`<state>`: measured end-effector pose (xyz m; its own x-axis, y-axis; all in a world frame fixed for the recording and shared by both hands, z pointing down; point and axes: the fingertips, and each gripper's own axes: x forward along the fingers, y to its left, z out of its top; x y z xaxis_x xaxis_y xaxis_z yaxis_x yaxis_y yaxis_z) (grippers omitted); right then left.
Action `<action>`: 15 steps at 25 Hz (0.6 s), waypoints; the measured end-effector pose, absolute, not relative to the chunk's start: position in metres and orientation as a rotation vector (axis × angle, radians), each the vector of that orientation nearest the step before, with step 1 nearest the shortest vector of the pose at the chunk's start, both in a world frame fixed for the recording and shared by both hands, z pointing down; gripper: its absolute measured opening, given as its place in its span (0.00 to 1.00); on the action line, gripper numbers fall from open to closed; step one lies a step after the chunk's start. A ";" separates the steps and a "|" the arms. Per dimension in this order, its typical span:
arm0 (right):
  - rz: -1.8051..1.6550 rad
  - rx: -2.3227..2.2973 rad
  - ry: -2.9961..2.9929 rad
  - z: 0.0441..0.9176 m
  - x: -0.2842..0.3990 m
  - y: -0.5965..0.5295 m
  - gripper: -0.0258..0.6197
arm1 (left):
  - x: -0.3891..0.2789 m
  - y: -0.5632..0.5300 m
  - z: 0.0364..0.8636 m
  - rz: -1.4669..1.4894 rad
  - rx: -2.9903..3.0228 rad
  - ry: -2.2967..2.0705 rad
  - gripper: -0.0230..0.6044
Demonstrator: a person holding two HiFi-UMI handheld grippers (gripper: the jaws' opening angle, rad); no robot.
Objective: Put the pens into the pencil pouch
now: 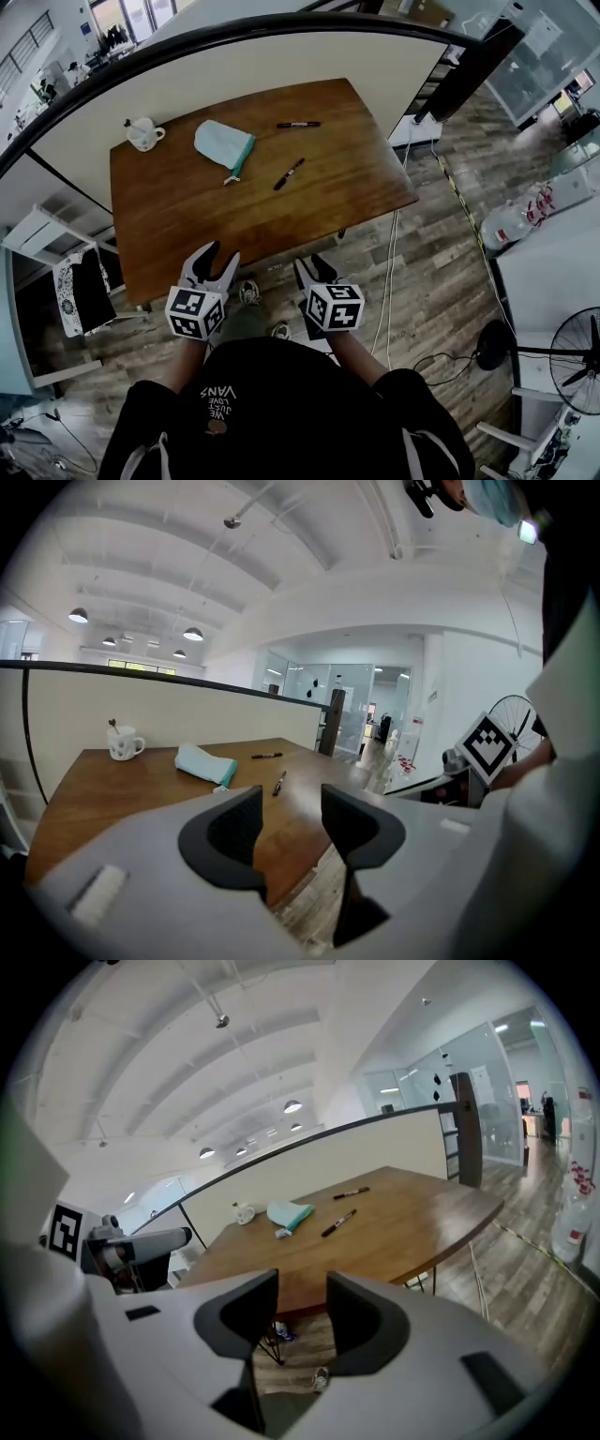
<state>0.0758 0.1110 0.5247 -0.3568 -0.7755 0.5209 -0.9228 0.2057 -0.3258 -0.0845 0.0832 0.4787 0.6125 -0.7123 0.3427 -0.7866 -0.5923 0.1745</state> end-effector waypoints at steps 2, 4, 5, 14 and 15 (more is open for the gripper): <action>0.897 1.637 -2.215 0.529 0.076 0.098 0.26 | -0.083 0.068 0.480 0.348 2.535 -1.201 0.33; 0.912 1.661 -2.192 0.532 0.077 0.084 0.26 | -0.082 0.052 0.481 0.357 2.540 -1.185 0.33; 0.914 1.670 -2.181 0.533 0.076 0.076 0.26 | -0.081 0.043 0.481 0.358 2.544 -1.179 0.33; 0.940 1.704 -2.080 0.558 0.060 0.002 0.26 | -0.091 -0.028 0.492 0.381 2.554 -1.104 0.33; 0.945 1.706 -2.070 0.561 0.057 -0.005 0.26 | -0.093 -0.035 0.494 0.386 2.555 -1.094 0.33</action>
